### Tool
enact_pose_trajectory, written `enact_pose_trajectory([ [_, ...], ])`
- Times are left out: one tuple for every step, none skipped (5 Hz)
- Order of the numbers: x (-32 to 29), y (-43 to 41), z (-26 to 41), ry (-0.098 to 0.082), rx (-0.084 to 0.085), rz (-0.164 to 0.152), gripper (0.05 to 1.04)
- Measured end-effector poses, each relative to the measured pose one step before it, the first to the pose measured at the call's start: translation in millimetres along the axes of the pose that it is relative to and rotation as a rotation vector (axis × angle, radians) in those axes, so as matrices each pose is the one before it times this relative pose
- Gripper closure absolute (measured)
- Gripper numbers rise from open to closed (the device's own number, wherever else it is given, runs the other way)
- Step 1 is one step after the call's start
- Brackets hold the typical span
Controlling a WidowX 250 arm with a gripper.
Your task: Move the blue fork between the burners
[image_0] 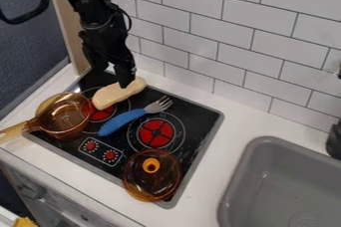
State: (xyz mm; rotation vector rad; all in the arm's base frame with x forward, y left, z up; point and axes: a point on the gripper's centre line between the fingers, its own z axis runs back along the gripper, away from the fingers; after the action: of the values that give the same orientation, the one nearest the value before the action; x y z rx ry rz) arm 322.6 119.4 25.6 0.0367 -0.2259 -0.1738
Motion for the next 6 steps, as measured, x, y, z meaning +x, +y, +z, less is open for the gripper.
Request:
enact_pose_trajectory([
  [-6.81,-3.92,-10.27,0.03,-0.0186,0.0012,0.083],
  [-8.34,-16.89,-8.67,0.0263,-0.0103,-0.0571,0.084],
  [-0.96,-15.08,-3.85,0.0268,-0.0022,-0.0745,0.083],
  [-1.69,-8.52,-4.99,0.0155,0.0063,-0.0379,0.083],
  [-5.7,-2.47,-24.92,0.0834,-0.0005,-0.0244,0.083],
  [2.72,5.85,-11.61,0.0318,0.0017,0.0055,0.083],
])
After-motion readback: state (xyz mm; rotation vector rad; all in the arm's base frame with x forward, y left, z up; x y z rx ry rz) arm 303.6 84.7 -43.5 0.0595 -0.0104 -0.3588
